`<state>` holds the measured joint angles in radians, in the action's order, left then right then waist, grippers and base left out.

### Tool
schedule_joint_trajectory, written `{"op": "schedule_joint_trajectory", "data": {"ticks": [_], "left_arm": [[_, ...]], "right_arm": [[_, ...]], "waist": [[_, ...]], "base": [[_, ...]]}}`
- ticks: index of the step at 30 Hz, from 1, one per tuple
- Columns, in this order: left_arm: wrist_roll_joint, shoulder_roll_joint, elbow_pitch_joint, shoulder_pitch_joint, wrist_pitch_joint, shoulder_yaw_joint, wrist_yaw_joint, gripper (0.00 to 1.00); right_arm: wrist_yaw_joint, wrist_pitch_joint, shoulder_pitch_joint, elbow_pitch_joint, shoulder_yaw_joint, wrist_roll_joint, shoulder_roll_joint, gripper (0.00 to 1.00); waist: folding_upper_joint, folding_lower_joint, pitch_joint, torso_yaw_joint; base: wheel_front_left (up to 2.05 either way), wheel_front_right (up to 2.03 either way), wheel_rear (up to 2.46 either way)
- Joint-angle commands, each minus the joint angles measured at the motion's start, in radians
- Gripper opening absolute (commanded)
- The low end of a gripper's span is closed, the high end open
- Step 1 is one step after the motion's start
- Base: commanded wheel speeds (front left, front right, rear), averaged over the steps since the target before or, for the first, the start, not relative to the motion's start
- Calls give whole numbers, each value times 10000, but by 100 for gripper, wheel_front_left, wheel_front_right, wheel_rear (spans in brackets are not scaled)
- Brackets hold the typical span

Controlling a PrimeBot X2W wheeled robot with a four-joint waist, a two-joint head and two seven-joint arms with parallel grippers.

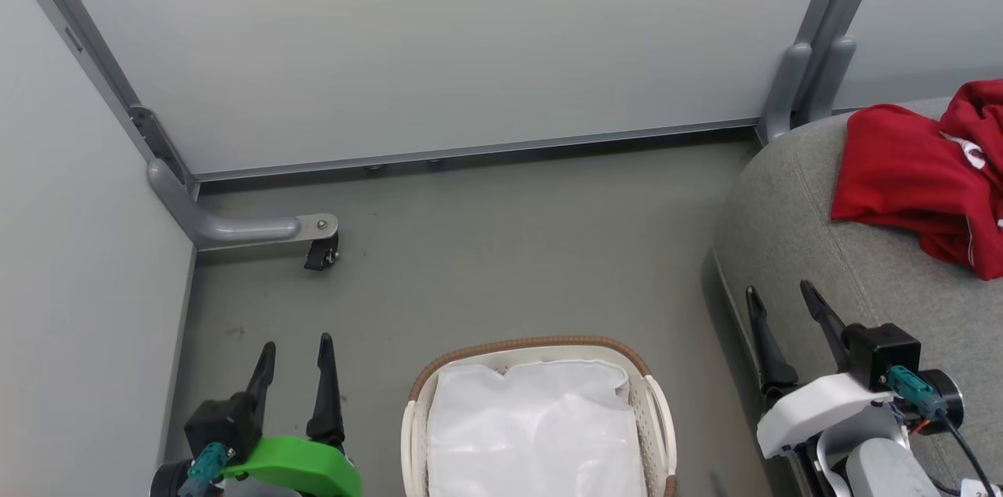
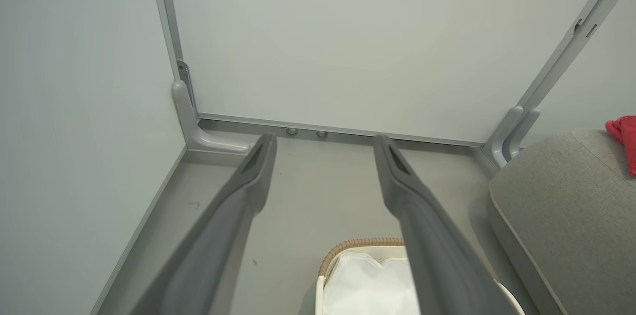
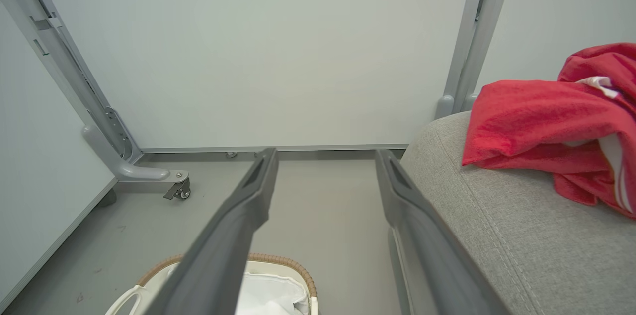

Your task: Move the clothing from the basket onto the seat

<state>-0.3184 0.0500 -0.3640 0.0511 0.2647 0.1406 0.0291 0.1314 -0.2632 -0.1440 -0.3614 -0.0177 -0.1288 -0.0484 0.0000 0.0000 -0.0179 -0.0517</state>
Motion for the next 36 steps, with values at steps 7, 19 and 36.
{"op": "schedule_joint_trajectory", "data": {"ticks": [7,19,36], "left_arm": [[-729,-12,-161,39,-235,-156,59,0],[-2733,-8,88,127,-809,-543,219,0],[-5068,-3,360,261,-1492,-1005,409,0]], "right_arm": [[0,322,-1,-252,-182,-817,48,0],[-2,828,130,80,-237,-3155,33,0],[-4,1485,194,364,-389,-5831,14,0]], "waist": [[0,0,7,17],[0,0,20,67],[0,0,40,135]], "base": [[0,0,0],[0,0,0],[0,0,0]]}}
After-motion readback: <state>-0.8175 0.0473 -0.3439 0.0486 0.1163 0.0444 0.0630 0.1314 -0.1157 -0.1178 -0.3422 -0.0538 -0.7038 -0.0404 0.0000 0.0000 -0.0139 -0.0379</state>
